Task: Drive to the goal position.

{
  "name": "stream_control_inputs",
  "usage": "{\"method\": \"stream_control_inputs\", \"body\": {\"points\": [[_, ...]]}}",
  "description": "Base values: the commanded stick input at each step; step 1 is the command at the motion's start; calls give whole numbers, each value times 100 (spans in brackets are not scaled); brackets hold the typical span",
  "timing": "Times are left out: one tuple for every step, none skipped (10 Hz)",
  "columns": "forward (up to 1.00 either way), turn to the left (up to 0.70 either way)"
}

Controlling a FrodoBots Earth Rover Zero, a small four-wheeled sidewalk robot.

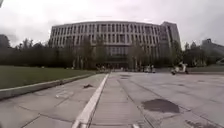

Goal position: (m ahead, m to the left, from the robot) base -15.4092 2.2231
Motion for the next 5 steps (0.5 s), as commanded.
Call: {"method": "stream_control_inputs", "body": {"points": [[70, -32], [70, -32], [70, -32], [70, -32], [70, -32]]}}
